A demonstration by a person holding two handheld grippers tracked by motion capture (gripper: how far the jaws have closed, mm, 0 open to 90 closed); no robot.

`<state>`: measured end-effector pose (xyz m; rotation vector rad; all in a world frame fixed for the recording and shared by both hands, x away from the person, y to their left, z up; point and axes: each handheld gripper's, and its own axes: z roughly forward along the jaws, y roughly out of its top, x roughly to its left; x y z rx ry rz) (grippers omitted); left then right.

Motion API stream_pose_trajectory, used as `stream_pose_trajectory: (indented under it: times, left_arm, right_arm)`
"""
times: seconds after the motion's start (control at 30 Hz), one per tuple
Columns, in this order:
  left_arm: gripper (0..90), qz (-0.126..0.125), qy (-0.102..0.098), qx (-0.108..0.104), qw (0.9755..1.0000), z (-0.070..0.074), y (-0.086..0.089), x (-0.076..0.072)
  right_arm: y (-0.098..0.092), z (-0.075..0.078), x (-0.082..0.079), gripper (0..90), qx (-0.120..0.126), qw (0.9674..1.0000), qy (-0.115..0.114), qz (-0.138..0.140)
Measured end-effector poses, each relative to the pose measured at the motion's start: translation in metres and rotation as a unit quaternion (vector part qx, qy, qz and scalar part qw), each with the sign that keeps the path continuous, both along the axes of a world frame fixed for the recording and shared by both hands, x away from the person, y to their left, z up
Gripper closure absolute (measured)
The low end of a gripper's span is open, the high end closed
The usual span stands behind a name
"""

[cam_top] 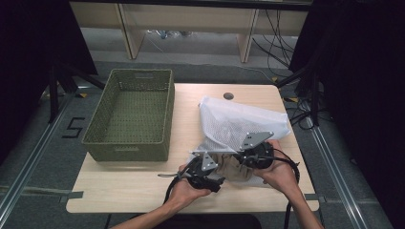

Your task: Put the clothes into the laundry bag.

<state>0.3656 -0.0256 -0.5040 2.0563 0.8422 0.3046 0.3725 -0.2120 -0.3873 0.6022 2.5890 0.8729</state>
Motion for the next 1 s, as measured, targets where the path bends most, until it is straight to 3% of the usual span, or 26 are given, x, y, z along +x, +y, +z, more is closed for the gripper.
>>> stream_pose_trajectory:
  times: [0.03, 0.07, 0.1, 0.13, 0.17, 0.2, 0.23, 0.27, 0.3, 0.33, 0.4, 0.43, 0.47, 0.57, 0.67, 0.7, 0.77, 0.87, 1.0]
  left_arm:
    - [27.5, -0.020, 0.002, 0.035, 0.9992, 0.002, 0.000, 0.004]
    - [30.5, -0.019, -0.004, 0.037, 0.9991, 0.002, -0.005, 0.006]
    - [35.3, -0.010, -0.005, 0.024, 0.9997, 0.001, -0.011, 0.007]
    - [41.1, -0.023, -0.009, 0.037, 0.9990, 0.003, -0.014, 0.009]
    - [52.2, -0.003, -0.021, 0.016, 0.9996, 0.003, -0.019, 0.009]
    - [61.5, -0.001, -0.027, 0.012, 0.9996, 0.004, -0.022, 0.009]
    - [67.5, 0.005, -0.040, 0.001, 0.9992, 0.006, -0.025, 0.011]
    - [71.4, 0.005, -0.044, 0.003, 0.9990, 0.010, -0.024, 0.012]
    - [72.9, 0.018, -0.045, -0.011, 0.9987, 0.012, -0.025, 0.013]
    - [73.4, 0.024, -0.049, -0.004, 0.9985, 0.017, -0.023, 0.017]
    - [73.8, 0.050, -0.062, -0.024, 0.9965, 0.023, -0.022, 0.025]
    - [73.9, 0.047, -0.062, -0.014, 0.9969, 0.027, -0.018, 0.031]
    - [73.9, 0.070, -0.066, -0.036, 0.9947, 0.028, -0.020, 0.035]
    - [73.4, 0.080, -0.068, -0.023, 0.9943, 0.020, -0.022, 0.047]
    - [71.1, 0.054, -0.054, -0.004, 0.9970, 0.004, -0.020, 0.049]
    - [69.8, 0.048, -0.043, -0.010, 0.9979, 0.000, -0.018, 0.046]
    - [65.8, 0.039, -0.046, -0.009, 0.9981, -0.001, -0.015, 0.042]
    - [56.7, 0.011, -0.030, 0.007, 0.9995, 0.002, -0.009, 0.036]
    - [42.9, -0.005, -0.005, 0.025, 0.9997, 0.006, 0.007, 0.023]
  right_arm:
    - [-0.001, 0.000, 0.000, 90.0, 0.001, 1.0000, -0.003, 0.001]
    - [-0.001, 0.000, 0.000, 90.0, 0.003, 1.0000, -0.002, 0.001]
    - [-0.002, 0.001, -0.001, 90.0, 0.007, 1.0000, 0.001, -0.001]
    - [-0.002, 0.001, 0.000, 90.0, 0.008, 1.0000, 0.002, -0.001]
    - [-0.003, 0.000, 0.000, 90.0, 0.008, 1.0000, 0.003, -0.001]
    - [-0.004, 0.000, 0.000, 90.0, 0.009, 0.9999, 0.004, -0.003]
    - [-0.005, -0.001, -0.001, 90.0, 0.010, 0.9999, 0.006, -0.005]
    - [-0.007, -0.001, -0.001, 90.0, 0.010, 0.9999, 0.005, -0.006]
    - [-0.009, -0.001, -0.001, 90.0, 0.008, 0.9999, 0.008, -0.002]
    - [-0.010, 0.000, -0.001, 90.0, 0.008, 0.9999, 0.005, -0.003]
    - [-0.012, 0.001, -0.002, 90.0, 0.014, 0.9999, 0.005, -0.002]
    - [-0.012, 0.002, -0.003, 90.0, 0.014, 0.9998, 0.008, -0.007]
    - [-0.013, 0.002, -0.003, 90.0, 0.013, 0.9999, 0.005, -0.005]
    - [-0.011, -0.005, -0.005, 90.0, 0.003, 0.9999, 0.014, 0.000]
    - [-0.009, -0.022, -0.005, 90.0, -0.009, 0.9991, 0.041, -0.003]
    - [-0.008, -0.028, -0.004, 90.0, -0.020, 0.9985, 0.050, -0.003]
    - [-0.007, -0.041, -0.001, 90.0, -0.031, 0.9975, 0.063, -0.010]
    - [-0.004, -0.052, 0.002, 90.0, -0.042, 0.9967, 0.070, 0.001]
    - [-0.002, -0.059, 0.003, 90.0, -0.049, 0.9963, 0.070, 0.007]
